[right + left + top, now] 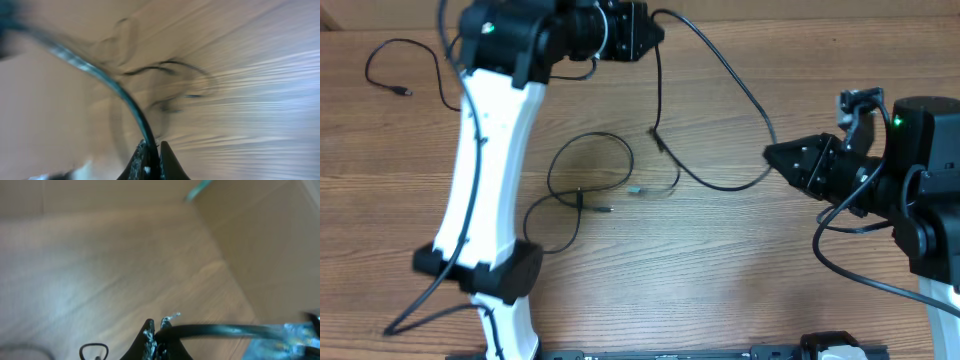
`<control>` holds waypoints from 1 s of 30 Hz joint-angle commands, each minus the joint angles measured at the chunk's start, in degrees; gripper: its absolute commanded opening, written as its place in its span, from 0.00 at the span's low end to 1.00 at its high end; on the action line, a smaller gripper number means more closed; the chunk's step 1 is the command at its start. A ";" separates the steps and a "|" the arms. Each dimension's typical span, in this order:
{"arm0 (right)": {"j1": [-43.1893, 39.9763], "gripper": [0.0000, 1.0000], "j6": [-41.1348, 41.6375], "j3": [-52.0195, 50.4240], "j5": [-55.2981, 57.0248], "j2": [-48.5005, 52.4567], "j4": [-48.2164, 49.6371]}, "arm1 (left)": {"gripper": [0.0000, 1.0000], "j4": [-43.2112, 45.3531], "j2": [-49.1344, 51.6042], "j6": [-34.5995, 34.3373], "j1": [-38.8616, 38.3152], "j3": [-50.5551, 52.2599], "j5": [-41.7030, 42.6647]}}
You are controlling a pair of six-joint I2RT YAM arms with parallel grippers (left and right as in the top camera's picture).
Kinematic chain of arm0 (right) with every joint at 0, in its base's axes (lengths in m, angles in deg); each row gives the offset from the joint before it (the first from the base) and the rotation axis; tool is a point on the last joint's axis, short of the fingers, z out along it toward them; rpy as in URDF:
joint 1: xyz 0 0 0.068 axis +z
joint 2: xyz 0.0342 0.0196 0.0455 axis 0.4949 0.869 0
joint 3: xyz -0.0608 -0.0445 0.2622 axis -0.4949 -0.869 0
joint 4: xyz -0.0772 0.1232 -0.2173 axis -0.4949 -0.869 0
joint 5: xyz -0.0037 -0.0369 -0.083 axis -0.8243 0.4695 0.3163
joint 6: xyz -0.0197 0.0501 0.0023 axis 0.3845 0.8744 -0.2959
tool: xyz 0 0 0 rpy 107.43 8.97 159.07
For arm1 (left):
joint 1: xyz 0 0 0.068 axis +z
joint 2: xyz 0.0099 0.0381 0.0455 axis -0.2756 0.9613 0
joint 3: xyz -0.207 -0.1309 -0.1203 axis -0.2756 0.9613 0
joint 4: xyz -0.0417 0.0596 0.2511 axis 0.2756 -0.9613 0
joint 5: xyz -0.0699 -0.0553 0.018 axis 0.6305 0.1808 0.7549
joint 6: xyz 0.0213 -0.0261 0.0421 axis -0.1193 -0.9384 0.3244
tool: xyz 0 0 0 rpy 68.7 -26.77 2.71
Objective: Untangle cables
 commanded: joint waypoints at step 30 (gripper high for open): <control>-0.17 0.04 4.37 0.24 -0.70 3.80 7.85 | 0.13 -5.49 -11.69 -2.84 -0.94 -1.97 -7.45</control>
